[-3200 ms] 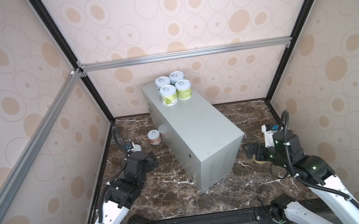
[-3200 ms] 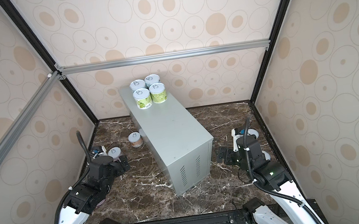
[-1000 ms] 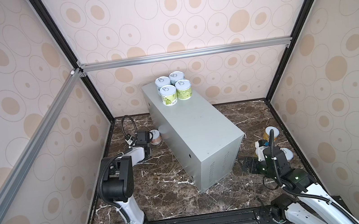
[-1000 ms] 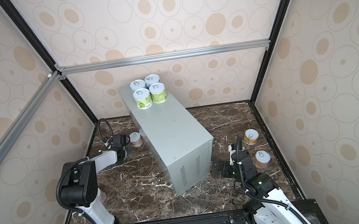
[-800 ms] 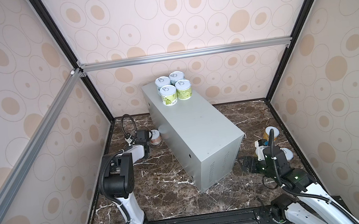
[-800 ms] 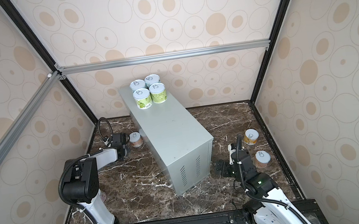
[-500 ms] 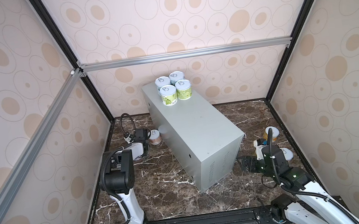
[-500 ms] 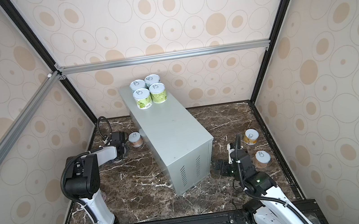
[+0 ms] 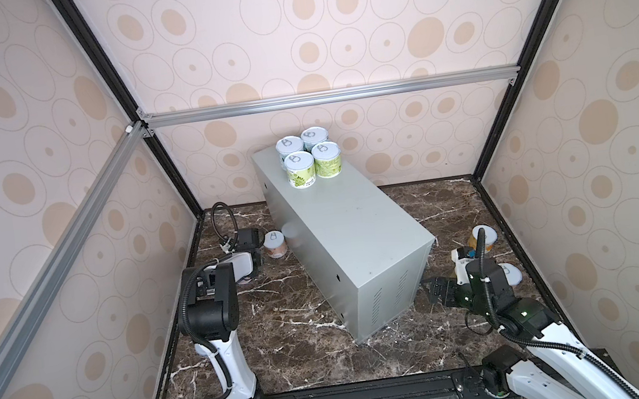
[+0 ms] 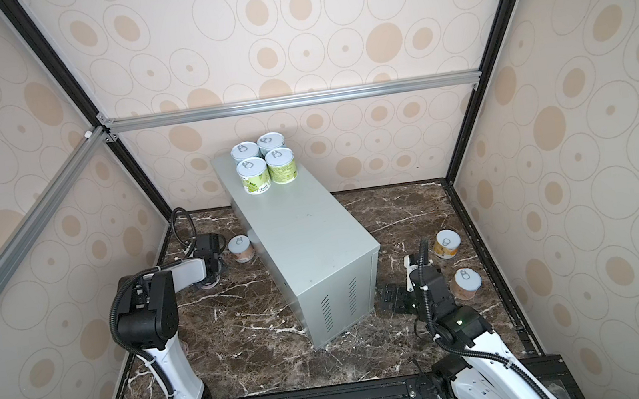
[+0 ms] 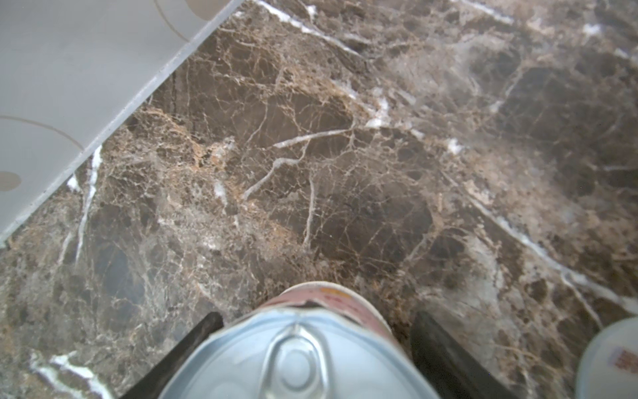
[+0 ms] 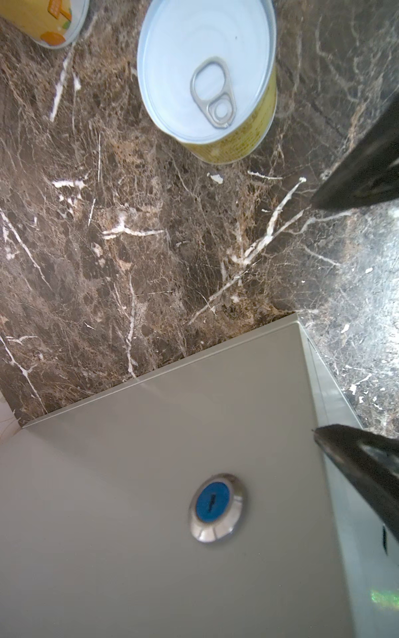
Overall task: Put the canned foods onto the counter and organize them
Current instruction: 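Close the left gripper around the pink can on the counter, then lift the pink can with the left gripper up toward the box top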
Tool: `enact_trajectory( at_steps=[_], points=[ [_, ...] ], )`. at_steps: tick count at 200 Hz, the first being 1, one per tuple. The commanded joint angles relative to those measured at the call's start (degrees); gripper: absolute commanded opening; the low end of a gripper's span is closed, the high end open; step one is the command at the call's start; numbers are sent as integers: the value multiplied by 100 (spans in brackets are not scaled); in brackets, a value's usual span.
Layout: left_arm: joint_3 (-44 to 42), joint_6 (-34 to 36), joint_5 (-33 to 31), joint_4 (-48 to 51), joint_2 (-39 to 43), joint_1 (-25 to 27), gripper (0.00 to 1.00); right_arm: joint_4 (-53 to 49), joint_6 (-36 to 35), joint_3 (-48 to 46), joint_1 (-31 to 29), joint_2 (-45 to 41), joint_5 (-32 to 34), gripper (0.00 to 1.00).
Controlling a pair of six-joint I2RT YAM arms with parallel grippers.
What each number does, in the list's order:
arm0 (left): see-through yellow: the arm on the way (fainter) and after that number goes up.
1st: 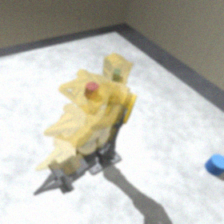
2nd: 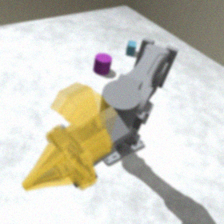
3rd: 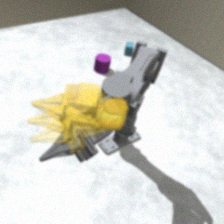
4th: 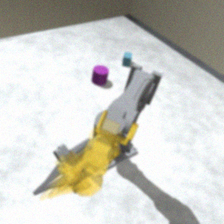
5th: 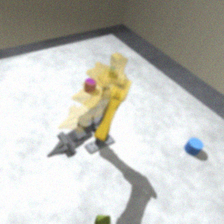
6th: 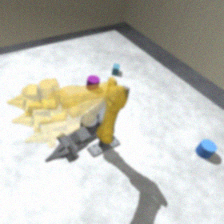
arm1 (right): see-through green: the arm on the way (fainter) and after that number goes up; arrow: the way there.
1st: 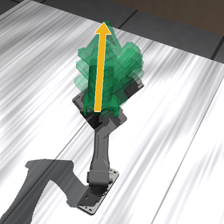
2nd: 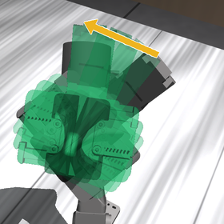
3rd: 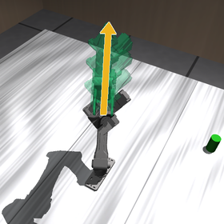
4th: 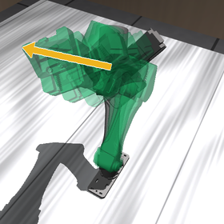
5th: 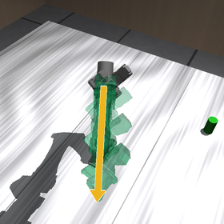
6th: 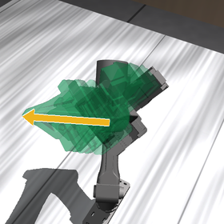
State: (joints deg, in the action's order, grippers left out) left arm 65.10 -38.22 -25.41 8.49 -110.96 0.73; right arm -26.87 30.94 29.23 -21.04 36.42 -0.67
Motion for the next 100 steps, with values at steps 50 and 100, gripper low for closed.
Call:
enact_trajectory(
  at_steps=[50, 100],
  points=[
    [-134, 33, 177, -18, 339, -40, 71, 196, 69, -1, -15, 141, -74, 99],
    [-261, 155, 182, 62, 959, -38, 63, 83, 35, 92, -23, 76, -117, 99]
  ],
)
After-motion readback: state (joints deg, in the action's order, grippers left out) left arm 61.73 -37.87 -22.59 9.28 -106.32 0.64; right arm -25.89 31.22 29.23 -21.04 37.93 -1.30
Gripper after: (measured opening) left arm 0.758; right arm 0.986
